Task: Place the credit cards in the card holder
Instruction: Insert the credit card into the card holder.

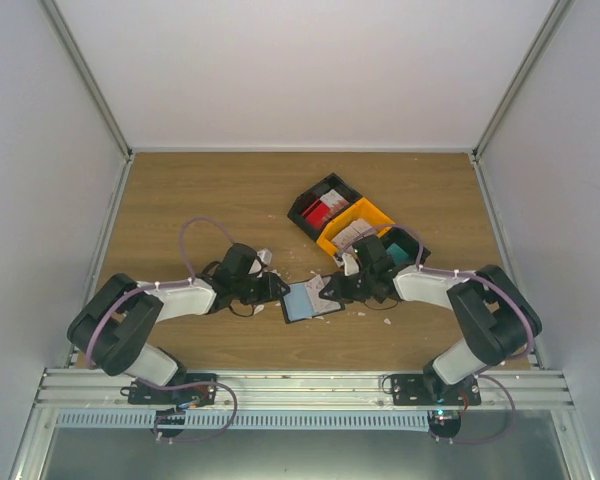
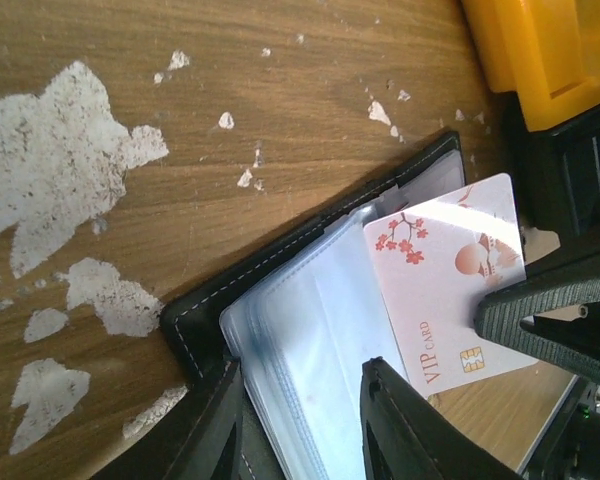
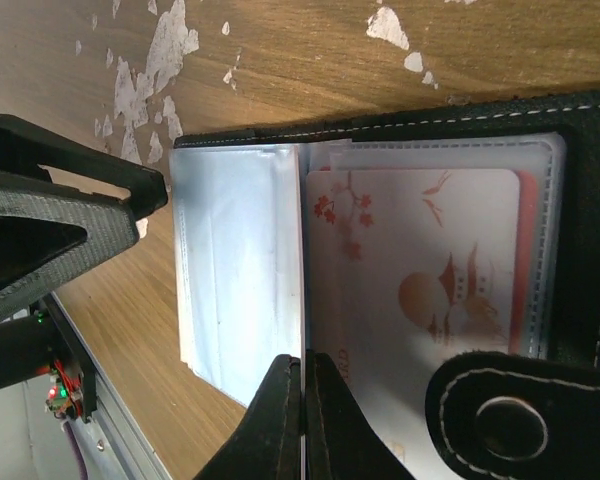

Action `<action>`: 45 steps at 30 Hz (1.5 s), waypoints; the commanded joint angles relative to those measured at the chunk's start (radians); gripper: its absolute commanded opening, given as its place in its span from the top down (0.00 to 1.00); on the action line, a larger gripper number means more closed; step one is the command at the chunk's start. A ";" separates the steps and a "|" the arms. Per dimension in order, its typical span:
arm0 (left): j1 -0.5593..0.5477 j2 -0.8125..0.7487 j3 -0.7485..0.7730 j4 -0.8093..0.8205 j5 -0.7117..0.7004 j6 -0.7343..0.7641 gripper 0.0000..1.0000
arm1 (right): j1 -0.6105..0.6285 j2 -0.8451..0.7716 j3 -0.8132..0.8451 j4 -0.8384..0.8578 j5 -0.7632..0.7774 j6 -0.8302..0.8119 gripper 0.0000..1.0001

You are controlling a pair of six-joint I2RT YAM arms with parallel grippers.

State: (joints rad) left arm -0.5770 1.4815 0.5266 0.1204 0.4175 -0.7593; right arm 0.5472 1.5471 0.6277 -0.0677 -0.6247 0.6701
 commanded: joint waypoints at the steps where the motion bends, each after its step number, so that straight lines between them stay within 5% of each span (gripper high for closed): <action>1: -0.013 0.030 -0.012 0.039 -0.024 -0.011 0.67 | 0.008 0.032 0.018 0.015 -0.012 -0.012 0.99; 9: -0.036 0.033 -0.024 0.003 -0.054 -0.014 0.79 | 0.010 0.082 0.021 0.004 -0.029 -0.024 0.99; 28: -0.113 0.056 -0.051 0.002 -0.124 -0.061 0.87 | 0.016 0.135 -0.013 0.028 -0.160 -0.003 0.96; 38: -0.140 0.024 -0.056 -0.001 -0.140 -0.078 0.87 | 0.024 0.114 0.026 -0.078 -0.071 -0.041 0.61; 45: -0.149 0.006 -0.051 -0.027 -0.147 -0.075 0.86 | 0.037 0.069 0.040 -0.127 0.015 -0.059 0.55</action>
State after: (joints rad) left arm -0.7033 1.4982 0.5003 0.1551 0.2466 -0.8307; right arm 0.5808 1.6379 0.6678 -0.1047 -0.7391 0.6361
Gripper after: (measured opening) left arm 0.133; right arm 0.463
